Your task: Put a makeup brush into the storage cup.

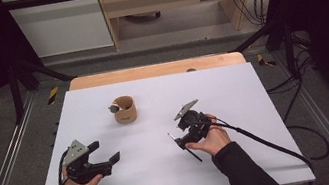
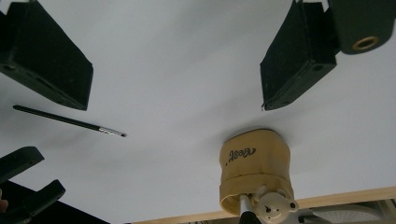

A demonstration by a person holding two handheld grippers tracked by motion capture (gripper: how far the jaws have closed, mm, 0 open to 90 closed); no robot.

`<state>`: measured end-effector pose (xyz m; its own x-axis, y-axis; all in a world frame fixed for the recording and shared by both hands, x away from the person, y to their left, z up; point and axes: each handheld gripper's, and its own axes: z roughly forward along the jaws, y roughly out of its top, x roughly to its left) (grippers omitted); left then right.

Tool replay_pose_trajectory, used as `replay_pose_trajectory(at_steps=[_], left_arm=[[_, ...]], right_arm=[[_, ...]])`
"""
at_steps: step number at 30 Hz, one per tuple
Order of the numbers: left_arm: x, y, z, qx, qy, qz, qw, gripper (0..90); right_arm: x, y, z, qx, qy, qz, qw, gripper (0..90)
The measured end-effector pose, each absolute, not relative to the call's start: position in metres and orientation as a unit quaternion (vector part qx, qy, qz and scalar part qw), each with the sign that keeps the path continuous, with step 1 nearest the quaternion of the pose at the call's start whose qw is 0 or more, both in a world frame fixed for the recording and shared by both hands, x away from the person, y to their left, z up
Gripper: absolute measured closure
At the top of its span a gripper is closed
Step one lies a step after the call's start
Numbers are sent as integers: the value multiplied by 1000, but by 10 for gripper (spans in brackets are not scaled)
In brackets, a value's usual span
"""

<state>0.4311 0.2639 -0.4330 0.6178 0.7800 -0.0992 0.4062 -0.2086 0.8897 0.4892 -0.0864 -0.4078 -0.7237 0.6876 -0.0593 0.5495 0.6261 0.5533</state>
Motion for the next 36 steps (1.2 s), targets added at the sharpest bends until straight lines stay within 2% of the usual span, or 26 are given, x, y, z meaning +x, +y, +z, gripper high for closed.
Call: replay_pose_trajectory(at_steps=[14, 36], left_arm=[[431, 263, -433, 755, 392, 190, 490, 91], [431, 261, -434, 759, 390, 188, 486, 92]], right_arm=[[494, -79, -415, 344, 900, 238, 120, 296], [500, -71, -437, 356, 914, 181, 71, 515]])
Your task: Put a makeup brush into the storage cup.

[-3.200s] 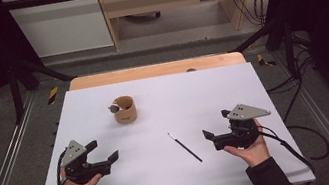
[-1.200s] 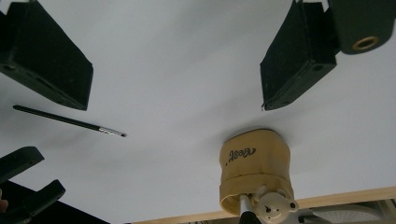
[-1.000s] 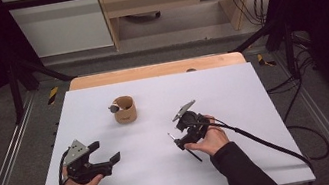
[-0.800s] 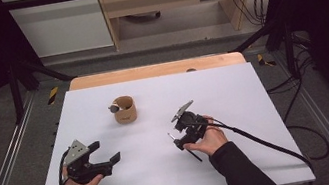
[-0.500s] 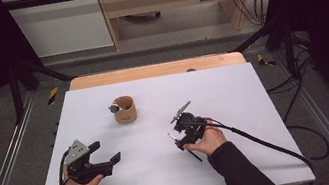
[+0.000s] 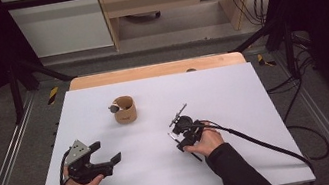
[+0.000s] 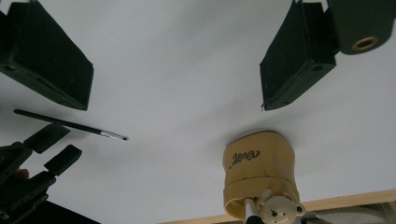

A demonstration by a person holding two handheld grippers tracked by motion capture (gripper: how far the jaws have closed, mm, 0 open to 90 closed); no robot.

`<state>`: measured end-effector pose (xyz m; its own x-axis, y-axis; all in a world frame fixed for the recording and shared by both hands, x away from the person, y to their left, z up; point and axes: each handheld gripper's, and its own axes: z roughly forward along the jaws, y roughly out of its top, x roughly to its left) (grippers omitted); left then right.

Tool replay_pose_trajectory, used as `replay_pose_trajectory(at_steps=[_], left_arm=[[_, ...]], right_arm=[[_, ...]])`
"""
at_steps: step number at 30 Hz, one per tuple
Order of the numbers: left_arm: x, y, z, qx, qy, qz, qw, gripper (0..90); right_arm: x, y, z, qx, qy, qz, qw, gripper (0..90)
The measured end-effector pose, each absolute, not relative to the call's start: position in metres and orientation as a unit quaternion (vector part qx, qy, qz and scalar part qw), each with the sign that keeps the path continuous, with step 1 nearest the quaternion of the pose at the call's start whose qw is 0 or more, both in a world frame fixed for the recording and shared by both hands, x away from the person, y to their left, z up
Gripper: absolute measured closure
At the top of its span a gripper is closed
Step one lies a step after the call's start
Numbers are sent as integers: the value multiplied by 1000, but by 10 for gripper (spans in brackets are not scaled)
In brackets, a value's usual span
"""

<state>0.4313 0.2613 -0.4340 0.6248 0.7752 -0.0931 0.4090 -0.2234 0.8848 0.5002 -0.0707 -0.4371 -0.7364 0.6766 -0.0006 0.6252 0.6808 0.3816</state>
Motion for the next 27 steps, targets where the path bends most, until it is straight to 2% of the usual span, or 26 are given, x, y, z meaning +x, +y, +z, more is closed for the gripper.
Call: replay_pose_trajectory(at_steps=[27], left_arm=[[431, 260, -435, 761, 389, 186, 485, 94]], right_arm=[[502, -67, -448, 359, 920, 151, 51, 776]])
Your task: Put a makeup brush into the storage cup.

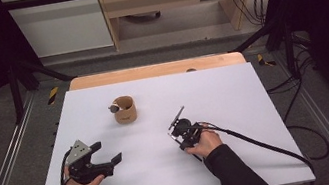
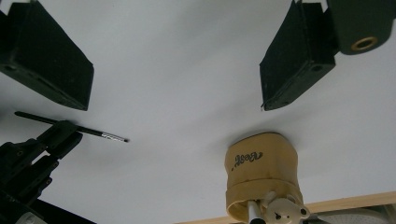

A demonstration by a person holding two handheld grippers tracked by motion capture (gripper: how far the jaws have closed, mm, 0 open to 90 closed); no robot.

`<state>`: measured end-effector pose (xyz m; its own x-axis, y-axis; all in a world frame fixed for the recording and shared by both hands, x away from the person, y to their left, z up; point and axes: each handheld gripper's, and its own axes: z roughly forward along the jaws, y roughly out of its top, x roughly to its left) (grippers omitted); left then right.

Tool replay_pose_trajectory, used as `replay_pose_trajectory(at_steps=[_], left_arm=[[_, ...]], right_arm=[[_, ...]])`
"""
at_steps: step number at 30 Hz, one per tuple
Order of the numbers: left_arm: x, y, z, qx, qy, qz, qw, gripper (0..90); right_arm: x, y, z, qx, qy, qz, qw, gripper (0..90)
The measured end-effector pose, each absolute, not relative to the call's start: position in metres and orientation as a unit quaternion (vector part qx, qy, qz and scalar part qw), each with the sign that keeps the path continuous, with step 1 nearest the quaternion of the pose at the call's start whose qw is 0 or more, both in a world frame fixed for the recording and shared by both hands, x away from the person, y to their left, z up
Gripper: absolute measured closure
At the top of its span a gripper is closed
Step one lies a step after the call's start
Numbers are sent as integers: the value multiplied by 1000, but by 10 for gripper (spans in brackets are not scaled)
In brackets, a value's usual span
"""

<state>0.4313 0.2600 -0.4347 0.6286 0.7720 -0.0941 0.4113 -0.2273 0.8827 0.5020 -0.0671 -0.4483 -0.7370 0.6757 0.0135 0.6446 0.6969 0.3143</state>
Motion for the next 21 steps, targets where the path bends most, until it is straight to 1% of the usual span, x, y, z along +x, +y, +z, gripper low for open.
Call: replay_pose_trajectory(at_steps=[6, 21], left_arm=[[431, 260, -435, 761, 389, 186, 485, 94], [431, 259, -435, 761, 388, 185, 486, 96]], right_arm=[[503, -68, -449, 351, 923, 148, 55, 816], [503, -67, -448, 373, 915, 145, 46, 855]])
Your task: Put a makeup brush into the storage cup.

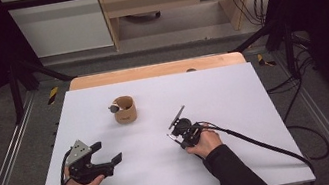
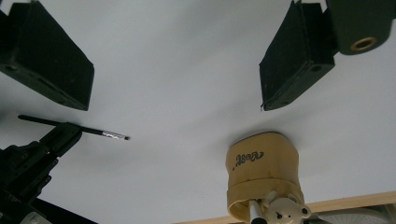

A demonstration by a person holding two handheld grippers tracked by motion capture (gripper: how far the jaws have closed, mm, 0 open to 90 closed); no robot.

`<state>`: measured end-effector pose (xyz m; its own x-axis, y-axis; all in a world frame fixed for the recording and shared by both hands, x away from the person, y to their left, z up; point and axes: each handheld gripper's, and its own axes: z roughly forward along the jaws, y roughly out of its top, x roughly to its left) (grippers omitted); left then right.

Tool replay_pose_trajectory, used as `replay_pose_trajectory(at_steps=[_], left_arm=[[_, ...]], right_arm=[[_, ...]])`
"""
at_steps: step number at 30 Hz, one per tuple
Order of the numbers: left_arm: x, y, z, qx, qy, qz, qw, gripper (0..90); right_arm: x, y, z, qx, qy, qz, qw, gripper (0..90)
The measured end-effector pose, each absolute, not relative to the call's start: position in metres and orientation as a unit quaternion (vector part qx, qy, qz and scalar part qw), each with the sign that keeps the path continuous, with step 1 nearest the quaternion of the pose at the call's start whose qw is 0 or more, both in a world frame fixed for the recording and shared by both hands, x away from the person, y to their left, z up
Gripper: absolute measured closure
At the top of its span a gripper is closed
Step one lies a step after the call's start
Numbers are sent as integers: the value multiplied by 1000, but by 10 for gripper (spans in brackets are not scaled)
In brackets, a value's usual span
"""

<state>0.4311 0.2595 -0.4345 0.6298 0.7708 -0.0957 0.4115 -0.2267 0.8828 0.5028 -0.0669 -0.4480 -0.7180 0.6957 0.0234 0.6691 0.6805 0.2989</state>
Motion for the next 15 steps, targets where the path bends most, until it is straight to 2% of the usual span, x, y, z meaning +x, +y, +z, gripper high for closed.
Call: replay_pose_trajectory(at_steps=[15], left_arm=[[431, 259, -434, 760, 388, 185, 487, 98]], right_arm=[[500, -68, -445, 368, 917, 148, 46, 857]])
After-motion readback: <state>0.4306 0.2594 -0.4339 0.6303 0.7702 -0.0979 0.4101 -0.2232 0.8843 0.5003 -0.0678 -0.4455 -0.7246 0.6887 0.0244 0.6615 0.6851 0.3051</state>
